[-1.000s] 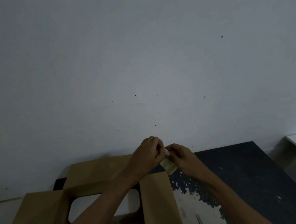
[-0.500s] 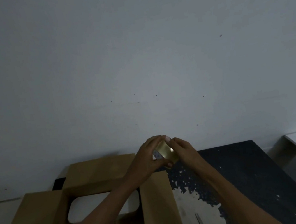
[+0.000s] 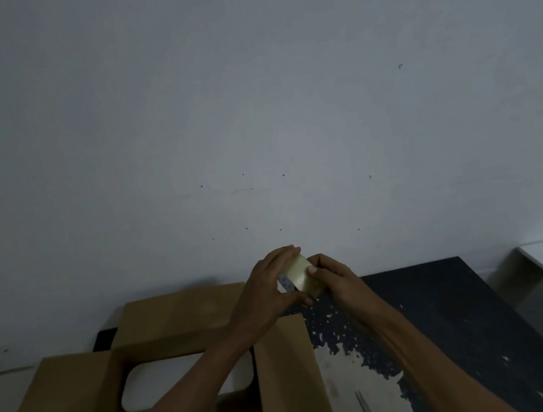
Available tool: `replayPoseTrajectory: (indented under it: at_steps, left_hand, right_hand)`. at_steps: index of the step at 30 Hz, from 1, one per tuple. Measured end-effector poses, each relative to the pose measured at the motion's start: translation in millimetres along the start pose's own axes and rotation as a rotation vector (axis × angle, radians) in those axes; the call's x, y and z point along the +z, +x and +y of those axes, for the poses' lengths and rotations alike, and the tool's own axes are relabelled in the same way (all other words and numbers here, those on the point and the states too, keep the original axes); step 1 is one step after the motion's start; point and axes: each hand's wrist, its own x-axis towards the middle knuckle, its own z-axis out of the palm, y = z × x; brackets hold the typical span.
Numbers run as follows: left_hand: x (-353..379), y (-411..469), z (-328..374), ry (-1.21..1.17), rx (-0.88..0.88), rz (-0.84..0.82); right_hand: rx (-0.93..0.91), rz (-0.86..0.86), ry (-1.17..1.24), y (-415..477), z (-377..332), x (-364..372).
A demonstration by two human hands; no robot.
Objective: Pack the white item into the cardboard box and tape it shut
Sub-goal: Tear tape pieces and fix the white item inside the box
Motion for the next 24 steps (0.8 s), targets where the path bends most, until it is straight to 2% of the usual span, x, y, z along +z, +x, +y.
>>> replayPoseTrajectory:
  at_steps: [4,10,12,19,21,24]
  left_hand:
    - [2,-2,-1,-0.018,0.001,-0.026]
    - [-3,-5,2,-0.202,-0.065,-0.038]
    - [-3,-7,0,-0.177,-0.048,-0.038]
    - [1,-11,3,0.188,0.164,0.044]
    - [2,-11,6,0.176,0.201,0.073]
    - [2,-9,9,0.051,0.152,0.136]
  right_hand:
    - [0.012,-0.005,-0.021,-1,2,0]
    - [0.047,-0.028,-0.063,0,1,-9]
    - [0.022,-0.054,-0.122,1,1,-12]
    - [-0.045,-0.028,-0.188,4,1,-3]
    - [-0.052,-0.007,-0.190,4,1,-2]
    - [-0.041,0.009,-0.215,3,3,-2]
